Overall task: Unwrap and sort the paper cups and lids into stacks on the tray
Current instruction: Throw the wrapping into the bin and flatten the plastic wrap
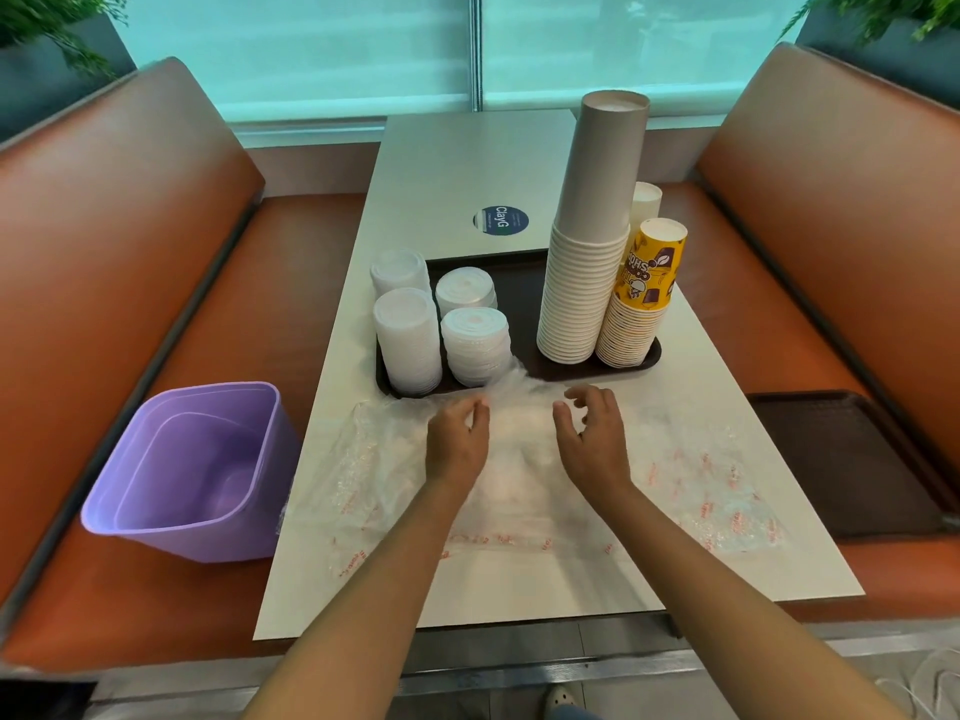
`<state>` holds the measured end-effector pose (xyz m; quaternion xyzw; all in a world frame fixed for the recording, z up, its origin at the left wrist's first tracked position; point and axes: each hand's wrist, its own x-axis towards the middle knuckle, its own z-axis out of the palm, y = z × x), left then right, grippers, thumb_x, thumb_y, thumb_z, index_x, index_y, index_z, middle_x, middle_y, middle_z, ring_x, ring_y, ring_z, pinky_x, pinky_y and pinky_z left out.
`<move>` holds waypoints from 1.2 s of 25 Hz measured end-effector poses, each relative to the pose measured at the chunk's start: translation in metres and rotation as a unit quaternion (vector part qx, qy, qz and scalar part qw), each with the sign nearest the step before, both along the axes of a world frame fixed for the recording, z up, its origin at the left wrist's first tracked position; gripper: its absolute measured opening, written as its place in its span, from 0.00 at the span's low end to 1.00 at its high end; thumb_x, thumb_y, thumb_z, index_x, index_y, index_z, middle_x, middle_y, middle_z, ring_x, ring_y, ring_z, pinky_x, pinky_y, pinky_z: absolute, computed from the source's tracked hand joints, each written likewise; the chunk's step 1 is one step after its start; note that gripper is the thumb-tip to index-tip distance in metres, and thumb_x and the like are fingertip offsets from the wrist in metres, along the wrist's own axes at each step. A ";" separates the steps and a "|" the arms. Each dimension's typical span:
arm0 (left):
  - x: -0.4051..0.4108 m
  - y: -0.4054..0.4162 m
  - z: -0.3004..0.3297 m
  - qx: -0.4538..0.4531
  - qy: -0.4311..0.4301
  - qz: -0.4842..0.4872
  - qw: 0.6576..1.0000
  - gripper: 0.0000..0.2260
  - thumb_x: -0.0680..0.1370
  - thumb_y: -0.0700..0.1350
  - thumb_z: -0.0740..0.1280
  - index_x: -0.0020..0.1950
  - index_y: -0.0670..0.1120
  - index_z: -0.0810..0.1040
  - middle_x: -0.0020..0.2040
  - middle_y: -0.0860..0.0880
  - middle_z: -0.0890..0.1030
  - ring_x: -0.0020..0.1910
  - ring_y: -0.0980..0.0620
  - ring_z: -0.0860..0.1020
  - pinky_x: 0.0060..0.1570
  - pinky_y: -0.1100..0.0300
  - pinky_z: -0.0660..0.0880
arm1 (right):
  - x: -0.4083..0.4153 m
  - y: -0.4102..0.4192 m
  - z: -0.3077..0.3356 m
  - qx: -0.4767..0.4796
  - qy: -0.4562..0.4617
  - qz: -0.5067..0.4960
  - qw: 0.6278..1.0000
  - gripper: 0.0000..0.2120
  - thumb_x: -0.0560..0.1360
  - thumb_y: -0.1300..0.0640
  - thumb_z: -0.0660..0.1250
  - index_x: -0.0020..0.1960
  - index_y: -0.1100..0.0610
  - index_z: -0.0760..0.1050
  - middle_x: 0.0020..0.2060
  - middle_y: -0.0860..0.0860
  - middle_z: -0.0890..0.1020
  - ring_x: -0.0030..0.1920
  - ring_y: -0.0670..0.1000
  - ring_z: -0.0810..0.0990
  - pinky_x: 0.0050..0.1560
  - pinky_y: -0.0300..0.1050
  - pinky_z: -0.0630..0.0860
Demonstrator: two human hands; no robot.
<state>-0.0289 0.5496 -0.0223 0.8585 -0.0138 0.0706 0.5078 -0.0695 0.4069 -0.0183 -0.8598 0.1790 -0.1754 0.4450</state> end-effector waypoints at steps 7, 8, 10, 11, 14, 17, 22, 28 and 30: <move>-0.010 0.006 0.041 -0.129 -0.080 -0.052 0.987 0.08 0.79 0.39 0.63 0.52 0.39 0.81 0.45 0.48 0.81 0.43 0.67 0.77 0.48 0.73 0.72 | -0.001 0.017 0.049 0.512 0.234 0.156 0.812 0.34 0.80 0.36 0.44 0.46 0.61 0.78 0.37 0.57 0.80 0.33 0.53 0.76 0.33 0.43 0.70; -0.014 0.008 0.043 -0.112 -0.112 -0.093 0.983 0.07 0.79 0.39 0.63 0.52 0.42 0.81 0.46 0.50 0.82 0.44 0.69 0.76 0.51 0.68 0.74 | 0.000 0.016 0.051 0.572 0.250 0.188 0.758 0.40 0.77 0.32 0.41 0.50 0.63 0.78 0.40 0.59 0.82 0.36 0.55 0.79 0.36 0.45 0.74; -0.020 0.013 0.041 -0.040 -0.202 -0.171 0.963 0.09 0.76 0.38 0.63 0.51 0.48 0.80 0.47 0.55 0.81 0.50 0.66 0.77 0.61 0.56 0.71 | 0.001 0.014 0.059 0.655 0.219 0.193 0.697 0.43 0.75 0.28 0.41 0.56 0.64 0.75 0.46 0.63 0.82 0.42 0.58 0.83 0.43 0.50 0.80; -0.022 0.015 0.038 0.004 -0.249 -0.195 0.949 0.11 0.74 0.37 0.62 0.51 0.50 0.79 0.48 0.55 0.81 0.53 0.62 0.77 0.66 0.52 0.65 | 0.001 0.011 0.063 0.690 0.203 0.181 0.671 0.42 0.75 0.29 0.45 0.58 0.66 0.74 0.48 0.64 0.82 0.44 0.60 0.83 0.45 0.53 0.81; -0.024 0.022 0.031 0.089 -0.345 -0.210 0.911 0.09 0.72 0.39 0.62 0.48 0.46 0.81 0.47 0.47 0.84 0.57 0.54 0.76 0.69 0.45 0.58 | -0.004 0.002 0.078 0.644 0.205 0.220 0.703 0.30 0.72 0.39 0.63 0.53 0.66 0.80 0.45 0.63 0.83 0.42 0.58 0.84 0.42 0.51 0.82; -0.031 0.027 0.031 0.135 -0.413 -0.216 0.874 0.10 0.69 0.43 0.65 0.48 0.50 0.79 0.45 0.50 0.84 0.56 0.52 0.76 0.68 0.42 0.59 | -0.010 0.002 0.081 0.538 0.221 0.268 0.768 0.09 0.75 0.62 0.64 0.53 0.62 0.78 0.42 0.58 0.84 0.40 0.54 0.84 0.40 0.46 0.82; -0.040 0.023 0.030 0.083 -0.403 -0.176 0.894 0.05 0.71 0.47 0.70 0.40 0.47 0.82 0.46 0.49 0.82 0.54 0.52 0.75 0.63 0.47 0.66 | -0.016 0.013 0.068 0.506 0.162 0.234 0.814 0.11 0.76 0.71 0.59 0.53 0.60 0.76 0.47 0.58 0.83 0.41 0.50 0.83 0.42 0.42 0.81; -0.054 0.008 0.052 -0.171 0.037 -0.010 0.985 0.03 0.76 0.43 0.69 0.46 0.45 0.78 0.51 0.48 0.77 0.52 0.51 0.75 0.44 0.75 0.69 | -0.030 0.025 0.066 0.486 0.145 0.243 0.827 0.16 0.79 0.71 0.52 0.52 0.59 0.77 0.46 0.54 0.82 0.42 0.50 0.82 0.41 0.40 0.80; -0.055 0.008 0.056 -0.219 0.070 0.001 0.973 0.03 0.76 0.41 0.68 0.44 0.46 0.76 0.41 0.50 0.78 0.44 0.51 0.76 0.46 0.64 0.75 | -0.033 0.026 0.067 0.482 0.145 0.229 0.833 0.13 0.80 0.64 0.53 0.53 0.58 0.76 0.46 0.53 0.80 0.43 0.50 0.79 0.41 0.42 0.78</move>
